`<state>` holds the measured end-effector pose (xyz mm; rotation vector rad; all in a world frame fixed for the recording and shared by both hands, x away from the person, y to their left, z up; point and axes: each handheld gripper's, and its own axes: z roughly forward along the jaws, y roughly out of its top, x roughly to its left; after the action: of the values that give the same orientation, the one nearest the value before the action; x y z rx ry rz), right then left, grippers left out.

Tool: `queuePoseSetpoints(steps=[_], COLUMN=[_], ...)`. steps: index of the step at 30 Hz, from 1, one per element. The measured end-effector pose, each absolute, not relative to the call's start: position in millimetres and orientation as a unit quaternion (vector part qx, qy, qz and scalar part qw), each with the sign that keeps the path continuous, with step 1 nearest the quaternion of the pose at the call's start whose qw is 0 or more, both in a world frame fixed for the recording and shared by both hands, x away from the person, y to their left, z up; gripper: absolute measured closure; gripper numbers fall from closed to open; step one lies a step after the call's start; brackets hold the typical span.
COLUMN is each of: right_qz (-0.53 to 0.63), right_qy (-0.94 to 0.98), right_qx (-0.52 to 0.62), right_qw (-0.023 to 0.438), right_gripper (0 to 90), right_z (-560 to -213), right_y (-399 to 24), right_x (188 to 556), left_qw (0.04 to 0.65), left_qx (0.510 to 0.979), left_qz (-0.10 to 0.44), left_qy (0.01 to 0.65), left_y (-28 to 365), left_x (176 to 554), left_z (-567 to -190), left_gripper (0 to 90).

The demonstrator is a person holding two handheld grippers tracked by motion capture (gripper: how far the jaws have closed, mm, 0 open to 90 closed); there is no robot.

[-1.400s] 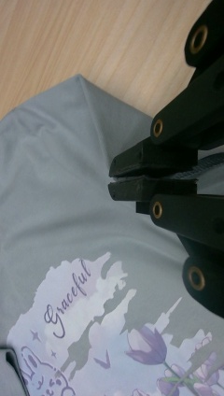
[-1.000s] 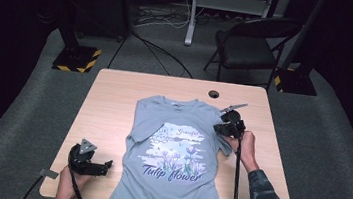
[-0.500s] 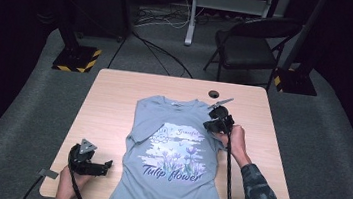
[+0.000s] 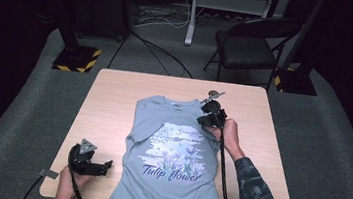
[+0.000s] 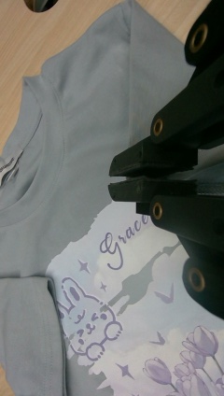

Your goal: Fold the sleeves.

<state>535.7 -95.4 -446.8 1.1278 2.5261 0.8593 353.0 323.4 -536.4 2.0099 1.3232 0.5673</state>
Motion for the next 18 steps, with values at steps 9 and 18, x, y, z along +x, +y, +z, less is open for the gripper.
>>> queuePoseSetpoints(steps=[9, 18], right_qz=[0.295, 0.298], right_qy=[0.869, 0.871], right_qx=[0.381, 0.376], right_qw=[0.116, 0.106], right_gripper=[86.3, 82.1], right_z=[-449, -453], right_y=[-79, -70], right_x=[543, 546], left_qw=[0.329, 0.328], left_qx=[0.768, 0.771], left_qz=[0.216, 0.216], left_qy=[0.505, 0.502], left_y=[323, 324], left_x=[353, 353], left_z=[-536, -536], left_gripper=[0.0, 0.0])
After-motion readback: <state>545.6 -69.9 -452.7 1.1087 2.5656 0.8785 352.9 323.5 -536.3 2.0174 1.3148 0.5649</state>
